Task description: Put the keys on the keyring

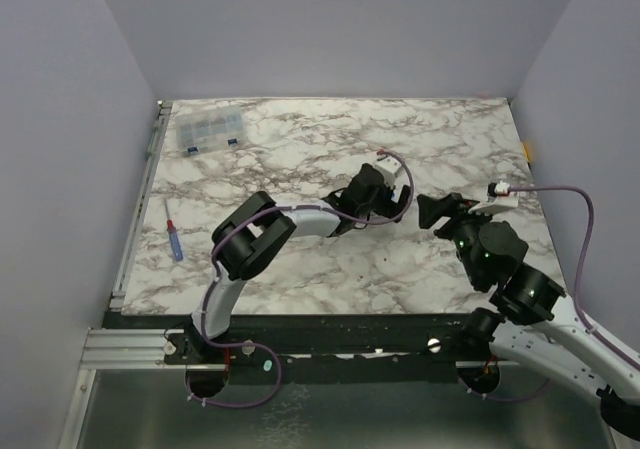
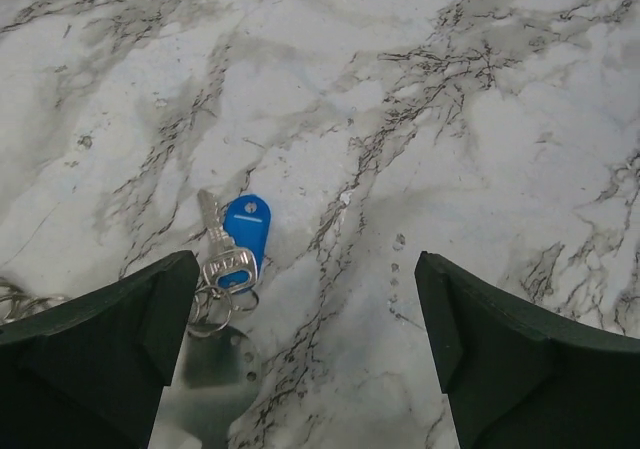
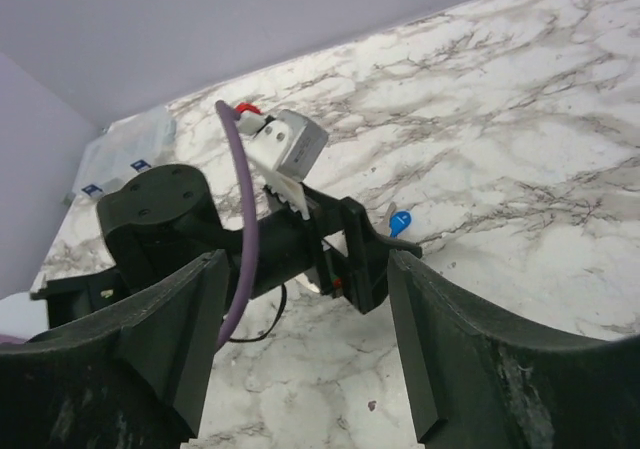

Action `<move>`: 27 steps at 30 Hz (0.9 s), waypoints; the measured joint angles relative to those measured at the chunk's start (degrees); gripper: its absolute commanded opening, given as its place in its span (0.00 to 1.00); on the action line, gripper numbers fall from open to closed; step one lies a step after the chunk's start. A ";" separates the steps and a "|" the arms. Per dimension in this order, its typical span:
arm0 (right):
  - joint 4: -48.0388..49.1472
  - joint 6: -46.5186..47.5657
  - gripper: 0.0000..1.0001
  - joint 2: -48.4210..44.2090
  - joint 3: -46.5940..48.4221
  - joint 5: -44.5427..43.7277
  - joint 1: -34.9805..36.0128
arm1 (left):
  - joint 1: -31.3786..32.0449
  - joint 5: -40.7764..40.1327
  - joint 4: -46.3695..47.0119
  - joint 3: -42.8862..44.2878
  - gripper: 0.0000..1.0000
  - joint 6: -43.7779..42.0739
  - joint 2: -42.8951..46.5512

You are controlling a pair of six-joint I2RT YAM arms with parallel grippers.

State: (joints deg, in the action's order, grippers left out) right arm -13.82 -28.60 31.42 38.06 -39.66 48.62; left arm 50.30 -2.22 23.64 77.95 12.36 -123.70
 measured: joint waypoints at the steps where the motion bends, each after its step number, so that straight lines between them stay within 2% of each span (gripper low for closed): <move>1: 0.04 0.20 0.81 0.02 0.37 -0.63 0.00 | -0.17 -0.22 -0.04 -1.51 0.99 -0.20 1.66; 4: 0.44 1.25 0.98 0.11 1.22 -2.69 0.00 | -0.61 -1.64 -0.17 -4.66 0.99 -0.90 6.67; 5: 0.76 1.68 1.00 0.20 1.33 -3.28 0.00 | -0.79 -2.43 -0.15 -5.75 0.99 -1.09 8.55; 8: 2.14 3.45 1.00 0.85 1.42 -4.70 0.00 | -1.44 -5.62 -0.04 -8.92 0.99 -1.97 15.06; 13: 6.32 7.56 1.00 2.71 1.42 -5.51 0.00 | -2.08 -15.34 -2.45 -11.89 0.99 -1.92 25.92; 19: 15.21 13.40 1.00 5.16 1.40 -5.84 0.00 | -2.10 -28.00 -17.75 -10.16 0.99 -1.03 35.21; 23: 19.02 15.69 1.00 7.34 1.46 -5.57 0.00 | -3.08 -33.24 -25.38 -11.15 0.99 -2.45 43.01; 27: 20.31 16.28 1.00 9.25 1.92 -3.72 0.00 | -8.39 -37.57 -28.61 -15.50 0.99 -6.27 53.05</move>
State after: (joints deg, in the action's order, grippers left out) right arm 6.48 -12.32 40.66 39.99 -43.38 48.62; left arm 41.91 -39.79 -4.97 62.46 6.09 -70.65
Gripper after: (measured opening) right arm 0.998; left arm 0.989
